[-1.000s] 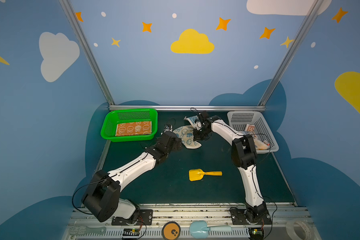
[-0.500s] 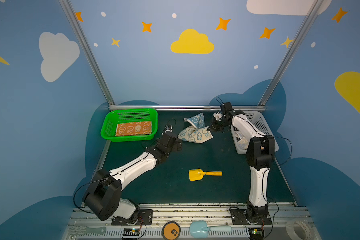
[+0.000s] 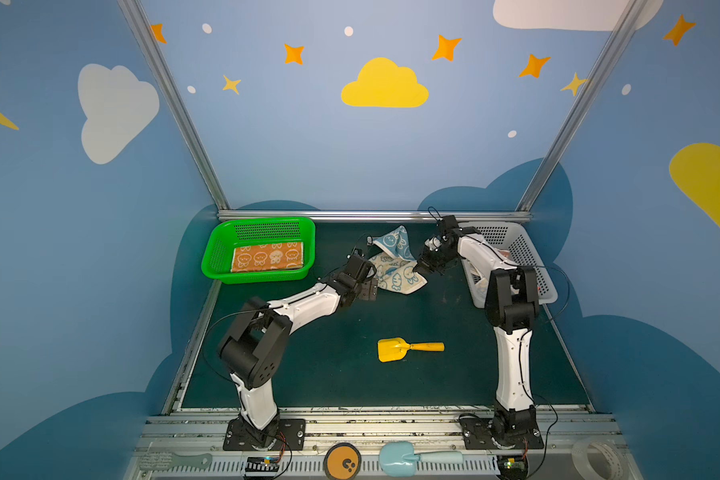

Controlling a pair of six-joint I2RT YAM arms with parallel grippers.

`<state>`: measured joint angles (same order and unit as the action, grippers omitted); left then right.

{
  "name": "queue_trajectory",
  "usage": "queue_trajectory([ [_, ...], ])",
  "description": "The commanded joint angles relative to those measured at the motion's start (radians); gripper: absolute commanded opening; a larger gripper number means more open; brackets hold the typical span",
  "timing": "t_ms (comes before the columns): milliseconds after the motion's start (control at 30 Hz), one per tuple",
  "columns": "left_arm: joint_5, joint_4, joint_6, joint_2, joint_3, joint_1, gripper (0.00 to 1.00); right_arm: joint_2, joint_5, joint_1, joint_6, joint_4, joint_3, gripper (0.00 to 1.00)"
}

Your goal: Fold and stack the towels

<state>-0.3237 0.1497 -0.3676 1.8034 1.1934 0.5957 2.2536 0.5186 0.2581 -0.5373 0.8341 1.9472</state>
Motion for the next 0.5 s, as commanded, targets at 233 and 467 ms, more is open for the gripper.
queue_trajectory([
  [233, 0.104, -0.124, -0.052, -0.086, -0.088, -0.004, 1.00, -0.199, 0.097, 0.115, 0.075, -0.014, 0.171, 0.00],
  [467, 0.185, -0.273, -0.122, -0.068, -0.149, 0.003, 1.00, -0.123, 0.099, 0.153, 0.020, 0.003, 0.350, 0.00],
])
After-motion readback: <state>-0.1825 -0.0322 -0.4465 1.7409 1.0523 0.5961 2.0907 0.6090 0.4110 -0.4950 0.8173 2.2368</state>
